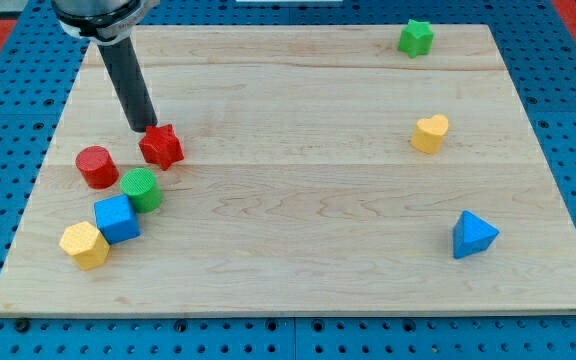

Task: Move the yellow heart towards the center of the board

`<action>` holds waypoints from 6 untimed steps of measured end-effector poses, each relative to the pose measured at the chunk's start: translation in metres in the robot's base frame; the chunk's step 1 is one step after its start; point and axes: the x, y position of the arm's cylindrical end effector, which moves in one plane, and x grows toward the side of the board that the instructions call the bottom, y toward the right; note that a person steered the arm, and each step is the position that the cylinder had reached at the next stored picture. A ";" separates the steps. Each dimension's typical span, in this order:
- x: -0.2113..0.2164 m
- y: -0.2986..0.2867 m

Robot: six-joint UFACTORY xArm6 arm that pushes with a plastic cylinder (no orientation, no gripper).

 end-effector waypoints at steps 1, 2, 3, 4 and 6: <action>-0.022 0.022; -0.056 0.074; -0.057 0.209; -0.048 0.362; 0.027 0.374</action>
